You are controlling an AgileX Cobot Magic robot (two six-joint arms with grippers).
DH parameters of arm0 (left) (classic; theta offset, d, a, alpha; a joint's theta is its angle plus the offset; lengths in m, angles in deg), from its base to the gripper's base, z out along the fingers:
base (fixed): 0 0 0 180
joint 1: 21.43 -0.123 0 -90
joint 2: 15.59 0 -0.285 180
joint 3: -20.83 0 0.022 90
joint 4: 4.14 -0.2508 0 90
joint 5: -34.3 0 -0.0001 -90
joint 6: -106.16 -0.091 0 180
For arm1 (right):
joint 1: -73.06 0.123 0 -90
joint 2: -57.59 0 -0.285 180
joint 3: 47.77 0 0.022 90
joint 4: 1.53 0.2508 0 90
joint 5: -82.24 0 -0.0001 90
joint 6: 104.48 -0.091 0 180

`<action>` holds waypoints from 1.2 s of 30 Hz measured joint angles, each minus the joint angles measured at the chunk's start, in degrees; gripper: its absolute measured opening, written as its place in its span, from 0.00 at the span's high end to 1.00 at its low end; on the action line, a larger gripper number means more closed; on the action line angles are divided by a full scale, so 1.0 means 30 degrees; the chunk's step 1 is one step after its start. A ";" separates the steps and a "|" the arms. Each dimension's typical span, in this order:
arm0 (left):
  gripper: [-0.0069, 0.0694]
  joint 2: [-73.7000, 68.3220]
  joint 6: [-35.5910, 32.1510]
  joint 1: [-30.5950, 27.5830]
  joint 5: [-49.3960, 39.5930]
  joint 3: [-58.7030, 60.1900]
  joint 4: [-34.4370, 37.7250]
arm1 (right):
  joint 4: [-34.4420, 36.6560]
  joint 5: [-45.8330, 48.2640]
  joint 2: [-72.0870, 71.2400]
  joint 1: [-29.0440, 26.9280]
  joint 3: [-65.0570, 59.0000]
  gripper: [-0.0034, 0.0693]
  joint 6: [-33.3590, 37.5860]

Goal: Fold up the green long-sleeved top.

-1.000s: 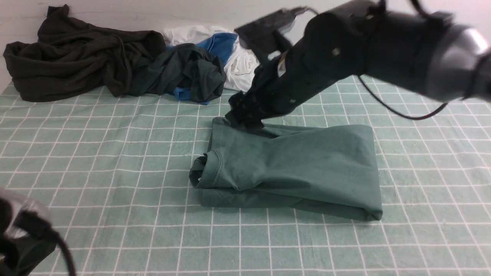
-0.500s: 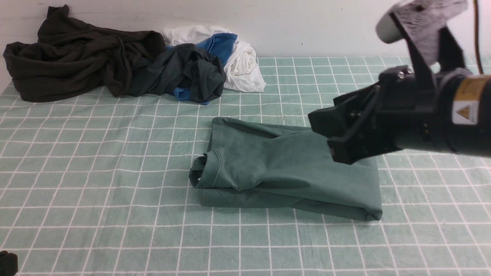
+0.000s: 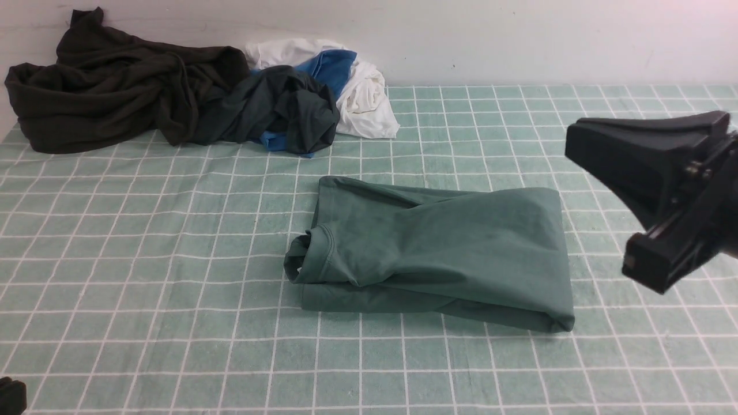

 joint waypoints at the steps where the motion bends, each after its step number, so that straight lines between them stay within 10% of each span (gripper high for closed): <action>1: 0.91 0.0000 0.0000 0.0000 0.0000 0.0000 0.0000 | 0.0000 -0.0001 -0.0234 0.0000 -0.0047 0.97 0.0000; 29: 0.91 0.0000 0.0000 0.0000 0.0000 0.0000 0.0020 | 0.0094 -0.1182 -0.2223 0.0602 -0.3035 0.97 -0.0018; 36: 0.91 0.0000 0.0000 0.0000 0.0000 0.0000 0.0040 | 0.1813 -0.4362 -0.7497 -0.4355 -1.0112 0.97 -0.0018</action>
